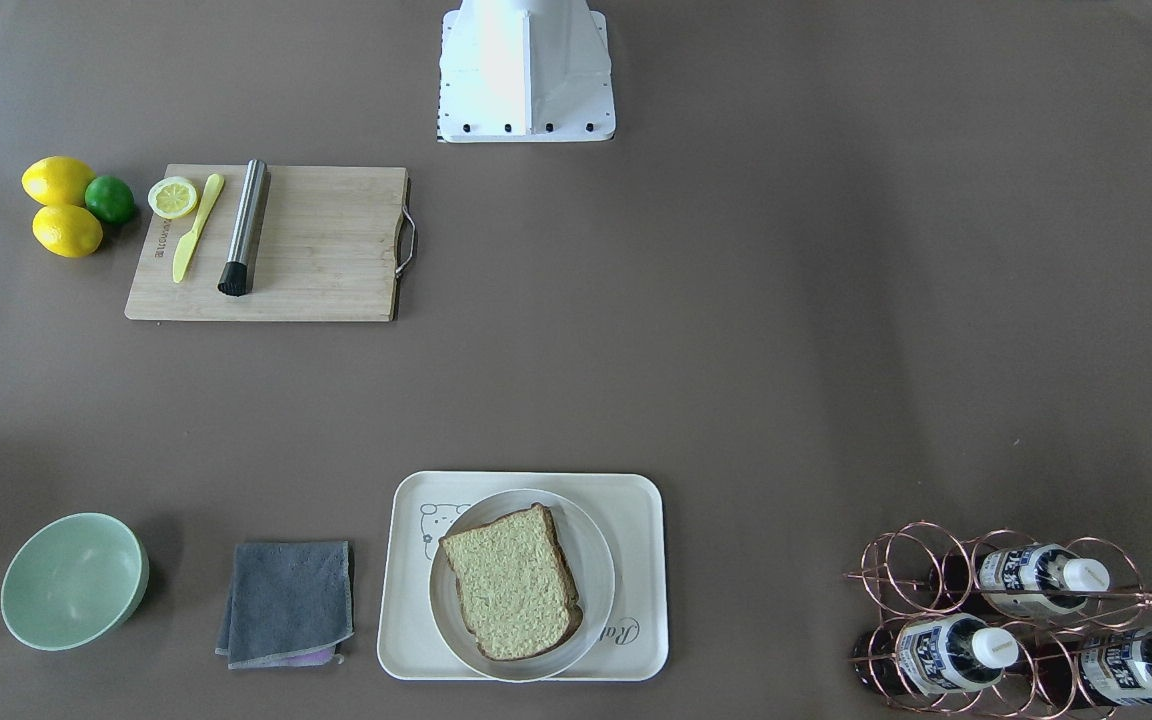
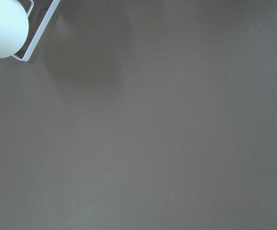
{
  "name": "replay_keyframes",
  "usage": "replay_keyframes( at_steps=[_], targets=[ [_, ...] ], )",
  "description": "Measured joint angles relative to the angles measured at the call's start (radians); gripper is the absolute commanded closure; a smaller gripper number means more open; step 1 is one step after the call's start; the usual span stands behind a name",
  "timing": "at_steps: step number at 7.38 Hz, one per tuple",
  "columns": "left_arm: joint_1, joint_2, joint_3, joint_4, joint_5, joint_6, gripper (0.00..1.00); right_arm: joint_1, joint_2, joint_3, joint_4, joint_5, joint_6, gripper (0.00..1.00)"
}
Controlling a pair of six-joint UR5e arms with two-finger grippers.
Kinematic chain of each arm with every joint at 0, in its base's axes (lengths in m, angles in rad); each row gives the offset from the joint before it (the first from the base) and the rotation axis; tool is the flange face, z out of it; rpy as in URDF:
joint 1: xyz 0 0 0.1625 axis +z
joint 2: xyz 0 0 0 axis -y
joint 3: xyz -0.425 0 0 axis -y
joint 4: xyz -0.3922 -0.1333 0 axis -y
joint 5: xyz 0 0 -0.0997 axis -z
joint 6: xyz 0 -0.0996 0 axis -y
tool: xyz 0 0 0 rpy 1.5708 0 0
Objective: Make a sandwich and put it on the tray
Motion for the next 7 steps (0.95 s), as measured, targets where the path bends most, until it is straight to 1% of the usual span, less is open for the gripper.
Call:
replay_keyframes(
  at_steps=[7],
  targets=[
    [0.0,0.014,0.009,-0.002,0.0,0.001,0.01,-0.001,0.0,0.007,0.0,0.0,0.001,0.0]
  ],
)
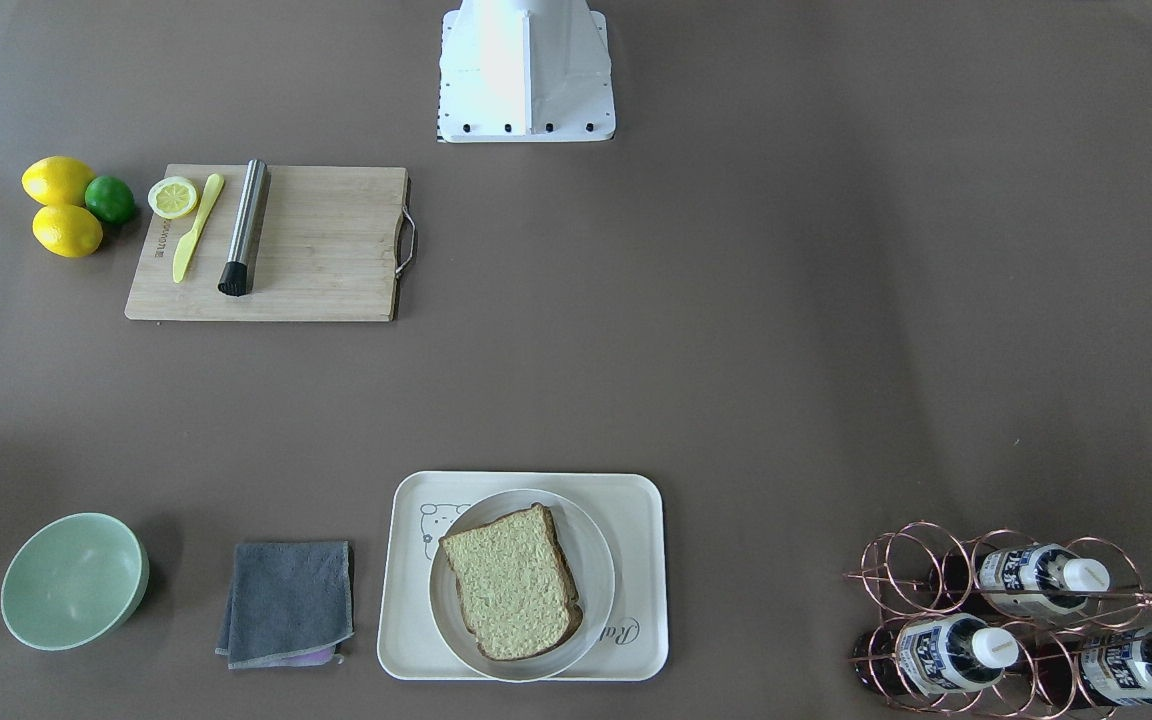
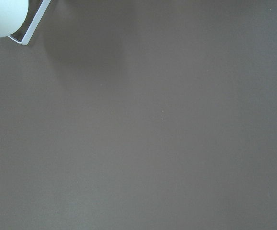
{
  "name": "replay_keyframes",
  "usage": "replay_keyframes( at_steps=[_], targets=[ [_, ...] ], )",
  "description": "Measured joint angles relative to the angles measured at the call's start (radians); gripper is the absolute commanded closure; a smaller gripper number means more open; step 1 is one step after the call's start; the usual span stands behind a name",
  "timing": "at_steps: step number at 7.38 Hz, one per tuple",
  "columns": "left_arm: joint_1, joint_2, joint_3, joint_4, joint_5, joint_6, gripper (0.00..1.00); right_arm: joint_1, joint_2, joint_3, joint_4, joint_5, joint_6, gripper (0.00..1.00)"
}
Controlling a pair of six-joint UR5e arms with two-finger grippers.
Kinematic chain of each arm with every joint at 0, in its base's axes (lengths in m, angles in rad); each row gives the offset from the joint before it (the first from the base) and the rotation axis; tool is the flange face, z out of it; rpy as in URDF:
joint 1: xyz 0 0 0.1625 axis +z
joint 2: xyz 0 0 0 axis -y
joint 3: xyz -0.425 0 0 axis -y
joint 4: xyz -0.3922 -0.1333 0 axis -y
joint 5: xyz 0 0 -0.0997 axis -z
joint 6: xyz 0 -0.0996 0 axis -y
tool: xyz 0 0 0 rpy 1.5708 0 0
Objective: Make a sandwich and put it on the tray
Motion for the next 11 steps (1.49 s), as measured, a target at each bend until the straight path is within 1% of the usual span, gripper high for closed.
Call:
replay_keyframes(
  at_steps=[11],
  targets=[
    [0.001,-0.001,0.019,-0.002,-0.001,0.002,0.01,0.0,0.0,0.001,0.0,0.0,0.001,0.0]
  ],
)
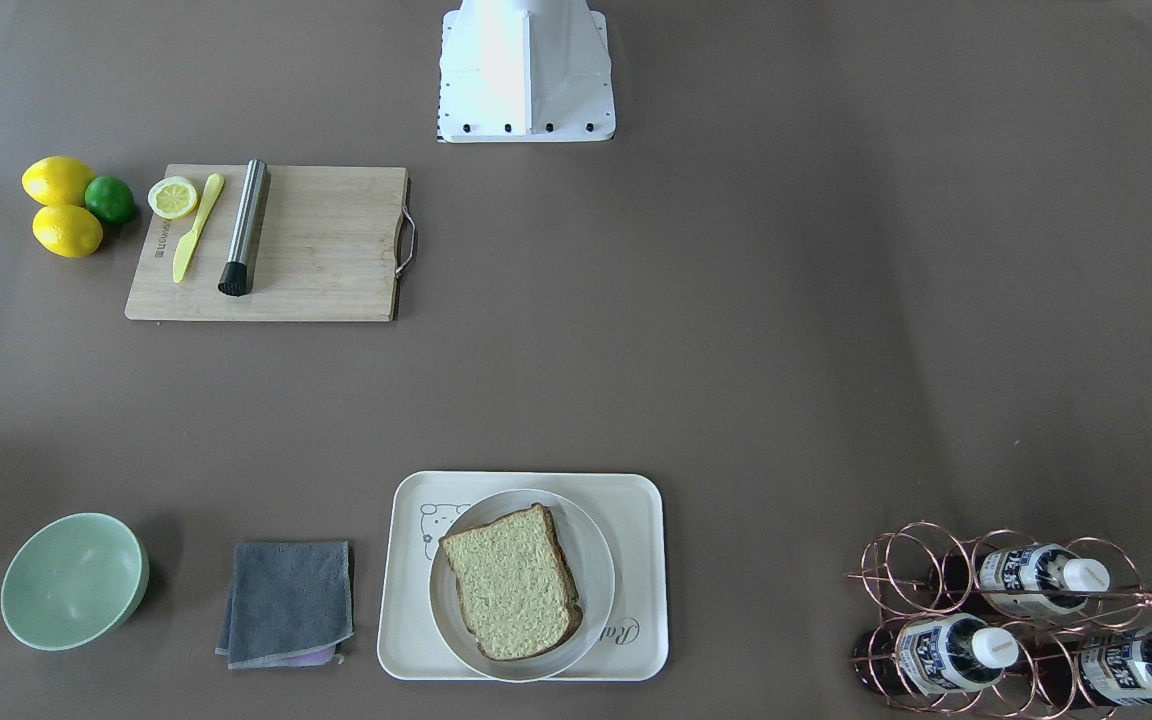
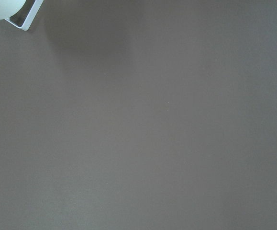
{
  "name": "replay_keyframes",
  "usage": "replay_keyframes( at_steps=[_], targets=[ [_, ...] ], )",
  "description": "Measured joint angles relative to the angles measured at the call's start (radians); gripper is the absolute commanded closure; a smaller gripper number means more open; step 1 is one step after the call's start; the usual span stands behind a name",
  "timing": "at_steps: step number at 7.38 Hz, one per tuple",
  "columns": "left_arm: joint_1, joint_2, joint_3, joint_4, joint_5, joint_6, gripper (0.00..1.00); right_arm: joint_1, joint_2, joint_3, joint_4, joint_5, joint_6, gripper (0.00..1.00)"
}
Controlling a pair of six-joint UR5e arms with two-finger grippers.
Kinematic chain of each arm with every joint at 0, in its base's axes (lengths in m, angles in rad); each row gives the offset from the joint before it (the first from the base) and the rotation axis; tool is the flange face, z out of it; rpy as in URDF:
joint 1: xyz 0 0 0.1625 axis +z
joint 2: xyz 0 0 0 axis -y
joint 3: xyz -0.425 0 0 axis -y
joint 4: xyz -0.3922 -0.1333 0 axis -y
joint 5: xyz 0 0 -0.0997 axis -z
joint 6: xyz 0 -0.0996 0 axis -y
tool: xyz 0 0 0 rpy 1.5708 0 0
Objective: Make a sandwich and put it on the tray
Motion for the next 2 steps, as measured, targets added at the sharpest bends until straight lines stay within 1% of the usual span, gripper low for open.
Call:
replay_keyframes(
  at_steps=[2],
  targets=[
    [0.0,0.0,0.006,-0.001,-0.001,0.002,0.01,0.0,-0.001,0.0,0.0,0.0,-0.001,0.0]
  ],
)
